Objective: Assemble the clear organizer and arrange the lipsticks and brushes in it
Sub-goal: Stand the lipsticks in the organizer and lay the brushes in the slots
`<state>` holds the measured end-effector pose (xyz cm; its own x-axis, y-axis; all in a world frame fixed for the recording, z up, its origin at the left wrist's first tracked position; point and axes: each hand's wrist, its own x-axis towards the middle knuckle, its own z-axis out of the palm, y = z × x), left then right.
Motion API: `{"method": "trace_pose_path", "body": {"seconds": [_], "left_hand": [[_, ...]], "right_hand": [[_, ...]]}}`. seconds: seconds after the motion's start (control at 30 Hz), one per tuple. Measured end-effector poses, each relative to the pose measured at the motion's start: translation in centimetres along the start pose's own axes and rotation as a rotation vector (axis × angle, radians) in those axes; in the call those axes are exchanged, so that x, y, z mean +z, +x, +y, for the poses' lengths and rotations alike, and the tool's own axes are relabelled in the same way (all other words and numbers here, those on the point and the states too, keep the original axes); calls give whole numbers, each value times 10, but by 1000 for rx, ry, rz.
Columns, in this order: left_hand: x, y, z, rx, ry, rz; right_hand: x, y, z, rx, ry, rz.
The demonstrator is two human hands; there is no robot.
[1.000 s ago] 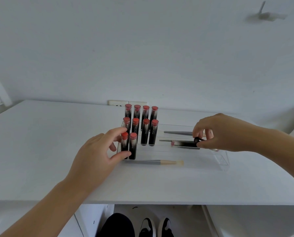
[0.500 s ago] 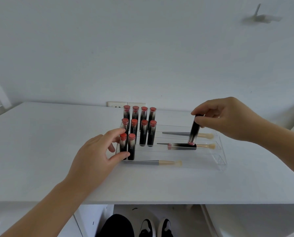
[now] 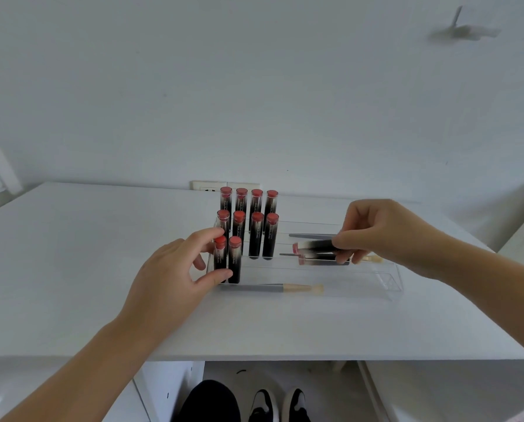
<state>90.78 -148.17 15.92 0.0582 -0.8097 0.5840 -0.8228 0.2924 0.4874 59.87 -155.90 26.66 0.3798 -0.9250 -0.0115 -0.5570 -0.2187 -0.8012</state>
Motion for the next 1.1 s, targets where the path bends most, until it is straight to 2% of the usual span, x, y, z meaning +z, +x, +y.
{"method": "trace_pose_path", "body": {"seconds": [0.3,0.5,0.6,0.73,0.93,1.0,1.1], "left_hand": [[-2,1,1,56,-32,39],[-8,5,8,199,-53,352],[-13,5,27,254,-146,295],[-13,5,60,77,-440,64],[-11,12,72,-68,-671,-23],[-14,13,71,-69,-659,-24],[-22,15,68,-36,-579,14]], "right_hand": [[20,1,17,185,578,-178],[34,-8,22,89,782,-351],[40,-11,20,38,809,-423],[50,-13,13,-46,739,-491],[56,-14,6,-97,612,-489],[55,-13,5,-130,437,-399],[54,-14,8,-250,-72,-122]]}}
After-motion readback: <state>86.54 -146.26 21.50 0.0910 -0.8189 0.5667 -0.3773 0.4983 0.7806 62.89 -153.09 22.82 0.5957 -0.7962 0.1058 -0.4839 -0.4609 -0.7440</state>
